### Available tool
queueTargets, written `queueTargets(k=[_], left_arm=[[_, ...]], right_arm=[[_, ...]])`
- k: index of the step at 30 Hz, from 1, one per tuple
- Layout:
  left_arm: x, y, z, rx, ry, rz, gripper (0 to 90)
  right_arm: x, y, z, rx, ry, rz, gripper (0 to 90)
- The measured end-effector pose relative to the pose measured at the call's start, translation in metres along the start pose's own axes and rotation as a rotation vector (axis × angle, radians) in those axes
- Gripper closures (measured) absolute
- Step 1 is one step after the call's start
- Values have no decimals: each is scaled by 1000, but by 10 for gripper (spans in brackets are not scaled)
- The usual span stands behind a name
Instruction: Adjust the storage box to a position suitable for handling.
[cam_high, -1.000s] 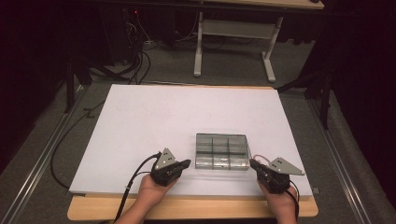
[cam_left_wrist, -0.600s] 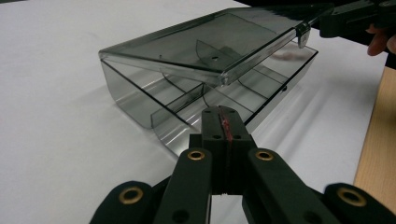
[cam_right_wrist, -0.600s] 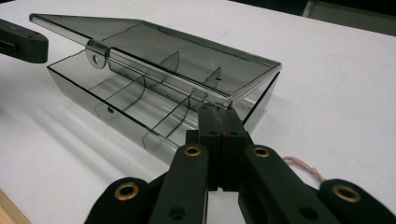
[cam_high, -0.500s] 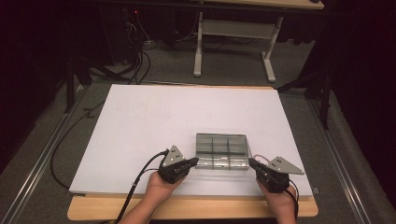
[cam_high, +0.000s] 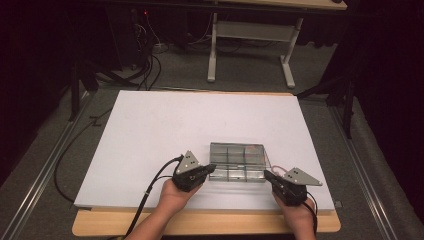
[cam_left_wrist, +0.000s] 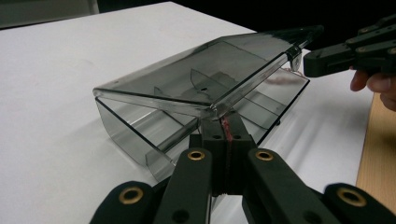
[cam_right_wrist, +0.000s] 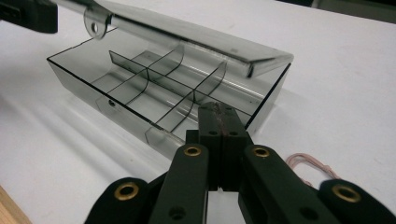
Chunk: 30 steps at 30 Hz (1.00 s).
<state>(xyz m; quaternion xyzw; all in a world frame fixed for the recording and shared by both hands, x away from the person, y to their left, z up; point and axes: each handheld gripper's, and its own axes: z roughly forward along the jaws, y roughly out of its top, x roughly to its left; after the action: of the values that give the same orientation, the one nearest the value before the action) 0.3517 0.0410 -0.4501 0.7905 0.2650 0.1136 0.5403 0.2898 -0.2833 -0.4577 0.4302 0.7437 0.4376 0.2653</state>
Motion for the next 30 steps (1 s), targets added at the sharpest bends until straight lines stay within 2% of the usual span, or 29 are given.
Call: queueTargets(k=[12,30], left_arm=[[7,13,1,-30,23,12,900],[22,26,9,-64,56,-7,900]], right_arm=[[0,-3,5,22,-6,-7,900],[-1,-6,3,12,0,-7,900]])
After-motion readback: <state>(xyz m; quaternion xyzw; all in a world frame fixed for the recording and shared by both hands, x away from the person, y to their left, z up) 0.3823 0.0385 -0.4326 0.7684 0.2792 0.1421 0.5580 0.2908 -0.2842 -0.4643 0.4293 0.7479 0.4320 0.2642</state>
